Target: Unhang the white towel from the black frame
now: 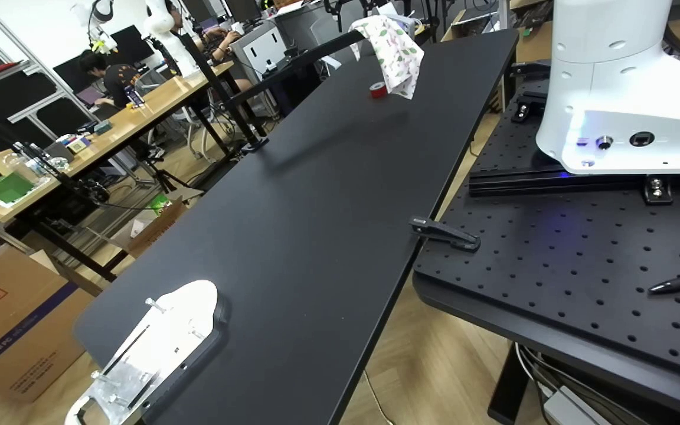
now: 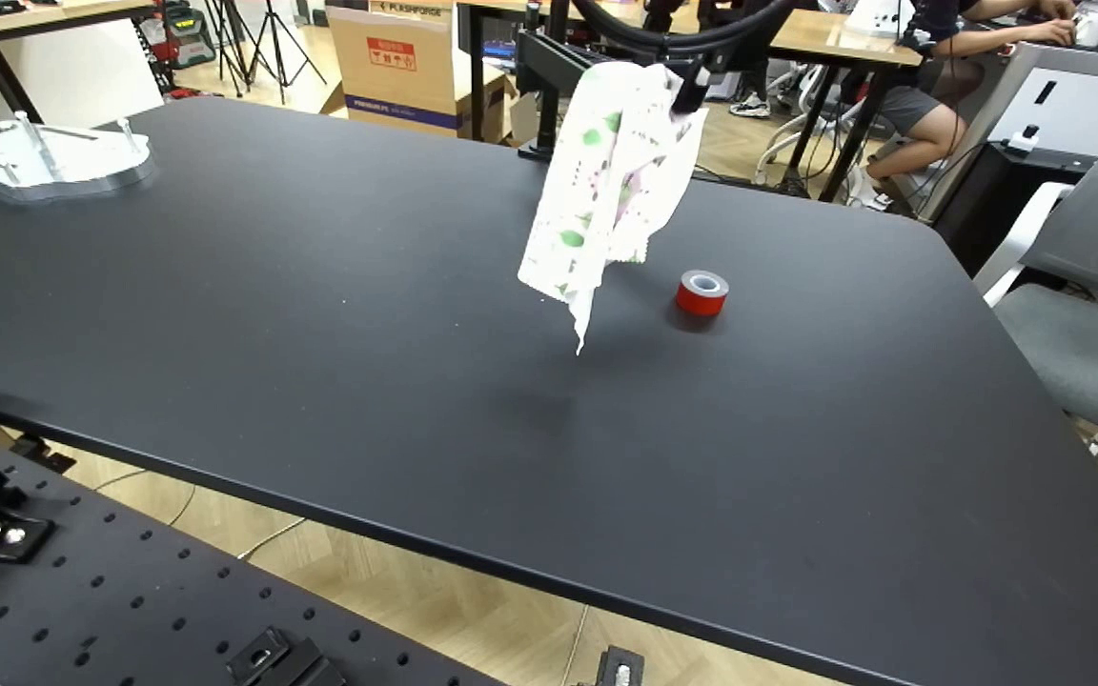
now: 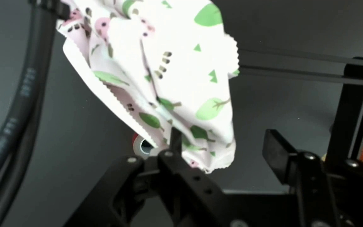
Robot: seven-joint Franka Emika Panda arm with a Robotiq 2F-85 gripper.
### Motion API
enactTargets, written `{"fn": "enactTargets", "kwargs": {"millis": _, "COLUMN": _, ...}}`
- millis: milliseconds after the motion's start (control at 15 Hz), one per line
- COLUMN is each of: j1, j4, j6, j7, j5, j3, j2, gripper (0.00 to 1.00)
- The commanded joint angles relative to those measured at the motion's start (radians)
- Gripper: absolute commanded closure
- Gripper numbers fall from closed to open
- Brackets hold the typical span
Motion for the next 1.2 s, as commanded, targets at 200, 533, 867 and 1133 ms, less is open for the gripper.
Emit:
{"fn": "enactTargets", "kwargs": {"millis": 200, "j1": -0.010, "j4": 0.003, "j6": -0.040, "j7": 0.020, "j5": -0.001, "j3": 0.002, "j2": -0.028, "gripper": 0.82}}
{"fn": "enactTargets", "kwargs": {"millis": 533, "j1": -0.001, "j4": -0.014, "j6": -0.059, "j7": 0.027, "j5": -0.005, "j3": 0.006, "j2": -0.092, "gripper": 1.00}}
{"fn": "enactTargets", "kwargs": {"millis": 867, "j1": 0.035, "j4": -0.050, "j6": -0.085, "j7": 0.060, "j5": -0.066, "j3": 0.038, "j2": -0.240, "gripper": 1.00}}
{"fn": "enactTargets", "kwargs": {"millis": 1133, "j1": 0.090, "j4": -0.065, "j6": -0.152, "j7": 0.067, "j5": -0.113, "j3": 0.099, "j2": -0.351, "gripper": 1.00}}
